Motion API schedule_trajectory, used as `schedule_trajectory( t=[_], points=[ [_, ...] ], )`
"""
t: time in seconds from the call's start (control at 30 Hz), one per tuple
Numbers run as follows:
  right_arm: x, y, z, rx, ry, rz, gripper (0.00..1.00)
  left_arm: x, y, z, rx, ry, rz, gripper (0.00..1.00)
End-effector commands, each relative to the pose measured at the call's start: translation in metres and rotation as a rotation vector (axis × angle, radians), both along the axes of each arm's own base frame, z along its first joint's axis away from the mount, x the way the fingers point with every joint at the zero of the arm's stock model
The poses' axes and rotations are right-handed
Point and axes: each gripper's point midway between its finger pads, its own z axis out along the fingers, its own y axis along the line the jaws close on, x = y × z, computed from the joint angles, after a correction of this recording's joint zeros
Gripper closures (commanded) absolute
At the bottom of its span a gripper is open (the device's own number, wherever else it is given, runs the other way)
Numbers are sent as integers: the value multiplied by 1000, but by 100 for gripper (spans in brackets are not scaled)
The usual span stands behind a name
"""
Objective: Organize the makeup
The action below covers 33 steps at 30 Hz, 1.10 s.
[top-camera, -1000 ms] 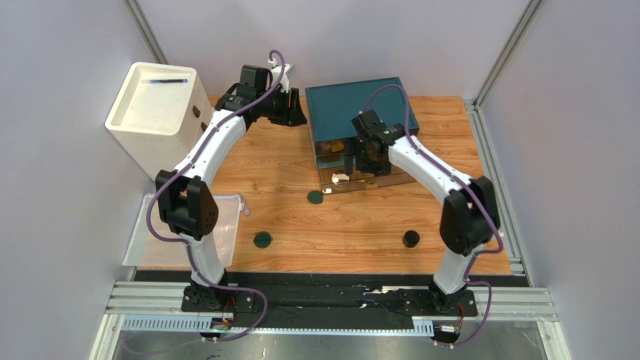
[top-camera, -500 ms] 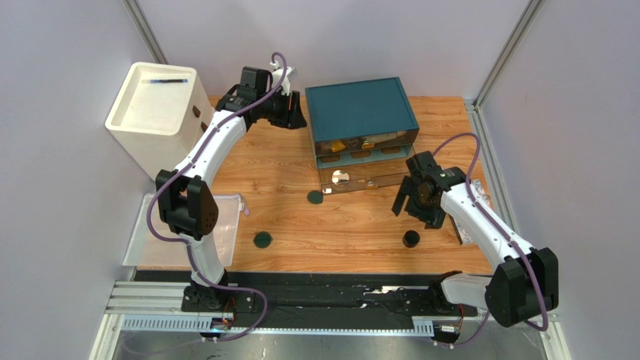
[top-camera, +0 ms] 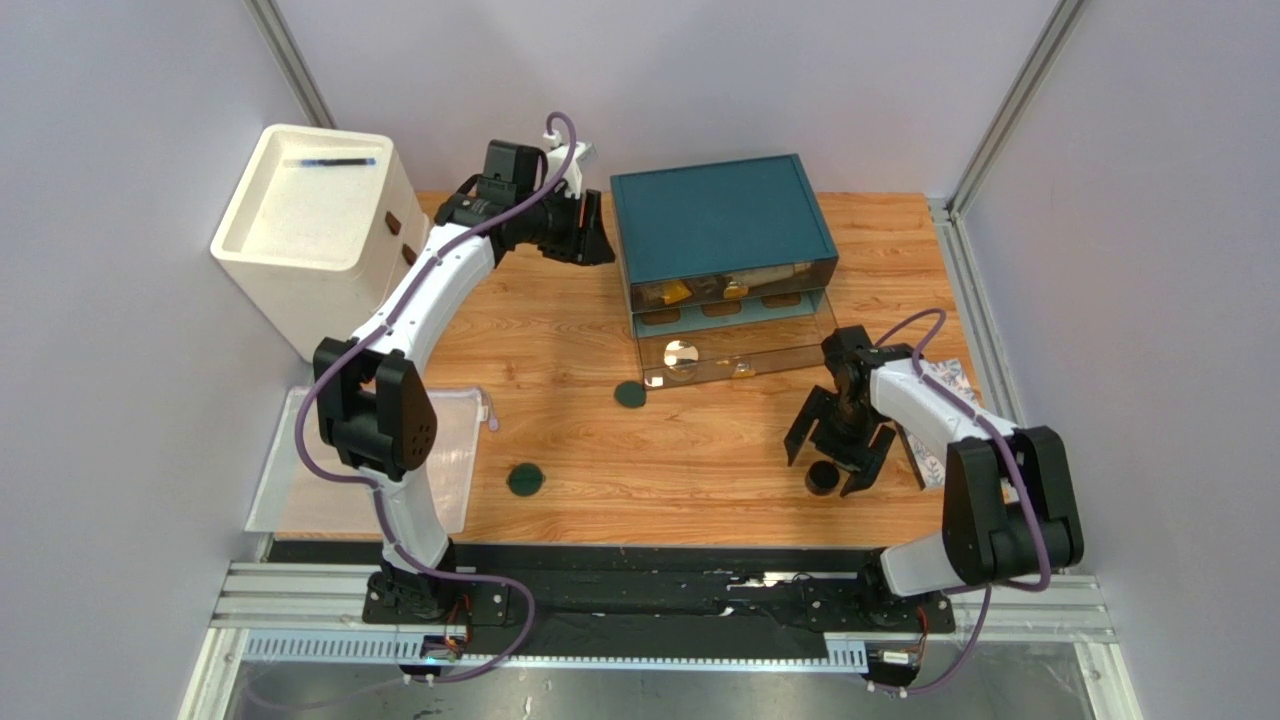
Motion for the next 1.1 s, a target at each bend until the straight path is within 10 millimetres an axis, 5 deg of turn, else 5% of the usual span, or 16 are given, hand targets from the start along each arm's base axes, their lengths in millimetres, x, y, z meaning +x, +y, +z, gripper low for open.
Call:
schedule_trajectory(
  t=[0.0, 0.13, 0.17, 0.27, 0.47, 0.6, 0.73, 0.93, 1.07],
  points=[
    [13, 5, -15, 22, -13, 13, 19, -5, 1, 21, -19, -57, -18, 44],
    [13, 5, -23, 15, -8, 5, 37, -6, 1, 22, -17, -58, -15, 44],
    [14, 4, -24, 13, -12, 5, 61, -6, 1, 20, -15, -55, -14, 44],
    [16, 4, -21, 13, -29, 0, 100, -5, 1, 21, -18, -55, -15, 44],
    [50, -3, 22, -44, -191, 46, 100, -5, 1, 19, -15, -49, -14, 44],
    [105, -2, 73, -71, -367, 81, 100, -4, 0, 15, -14, -41, -18, 44],
    [154, 2, 105, -92, -458, 123, 100, -4, 0, 8, -7, -29, -22, 44],
    [211, 21, 100, -51, -460, 162, 98, -4, 1, 1, 3, -15, -24, 44],
    [233, 29, 82, -29, -431, 176, 79, -5, 2, -2, 12, -11, -25, 44]
  ],
)
